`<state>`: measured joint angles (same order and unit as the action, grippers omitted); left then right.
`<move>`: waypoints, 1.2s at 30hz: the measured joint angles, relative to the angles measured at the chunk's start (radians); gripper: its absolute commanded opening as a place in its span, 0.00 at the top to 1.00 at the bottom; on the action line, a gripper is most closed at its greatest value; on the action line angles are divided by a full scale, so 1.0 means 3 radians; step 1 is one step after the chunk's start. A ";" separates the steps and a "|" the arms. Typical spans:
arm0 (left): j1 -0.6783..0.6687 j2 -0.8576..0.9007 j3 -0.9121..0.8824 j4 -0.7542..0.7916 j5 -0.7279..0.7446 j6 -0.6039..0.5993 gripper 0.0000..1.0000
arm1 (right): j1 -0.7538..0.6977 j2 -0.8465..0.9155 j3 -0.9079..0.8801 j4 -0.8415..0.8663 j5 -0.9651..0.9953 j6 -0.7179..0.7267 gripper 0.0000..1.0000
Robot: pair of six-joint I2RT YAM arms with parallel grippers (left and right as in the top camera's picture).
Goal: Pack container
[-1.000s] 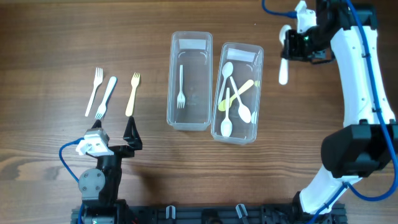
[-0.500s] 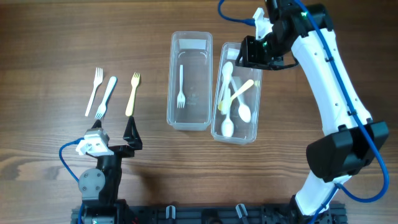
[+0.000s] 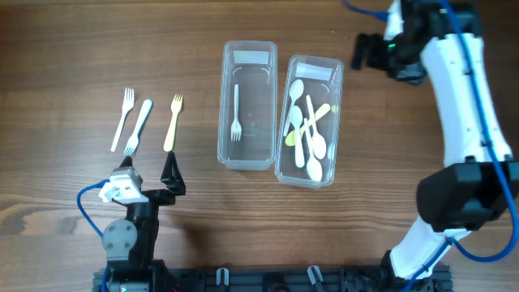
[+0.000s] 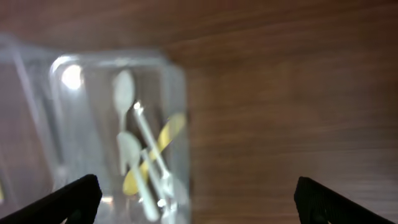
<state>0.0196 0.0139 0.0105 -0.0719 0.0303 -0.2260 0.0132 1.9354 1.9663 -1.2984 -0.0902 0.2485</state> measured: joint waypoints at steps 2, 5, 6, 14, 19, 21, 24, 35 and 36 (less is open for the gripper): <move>0.0000 0.0000 0.0000 0.0001 0.0000 0.0000 0.00 | -0.0181 0.0000 0.0000 0.0069 0.0108 -0.0017 0.00; 0.0000 0.0000 0.0000 0.0000 0.0000 0.0000 0.00 | -0.0435 0.0000 0.0000 0.0170 0.0292 -0.0034 0.00; 0.0000 0.0000 0.0000 0.0000 0.0000 0.0000 0.00 | -0.0521 0.0001 0.0000 0.0237 0.0342 -0.0036 0.00; 0.0000 0.0000 0.0000 0.0000 0.0000 0.0000 0.00 | -0.0750 0.0179 0.0000 0.0533 0.0408 0.0046 0.00; 0.0000 0.0000 0.0000 0.0001 0.0000 0.0000 0.00 | -0.0874 0.0309 -0.0001 0.0654 0.0418 0.0070 0.00; 0.0000 0.0000 0.0000 0.0000 0.0000 0.0000 0.00 | -0.0885 0.0317 -0.0004 0.0753 0.0421 0.0070 0.00; 0.0000 0.0000 0.0000 0.0000 0.0000 0.0000 0.00 | -0.0884 0.0317 -0.0008 0.0923 0.0465 0.0071 0.00; 0.0000 0.0000 0.0000 0.0219 0.0223 -0.0418 0.00 | -0.0882 0.0318 -0.0011 0.1068 0.0519 0.0081 0.00; 0.0000 0.0000 0.0009 0.0146 0.0264 -0.0449 0.00 | -0.0882 0.0318 -0.0011 0.1069 0.0520 0.0081 0.00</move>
<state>0.0196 0.0139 0.0132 -0.0280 0.1097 -0.3607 -0.2516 2.0308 1.9629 -0.9775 0.0658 0.2729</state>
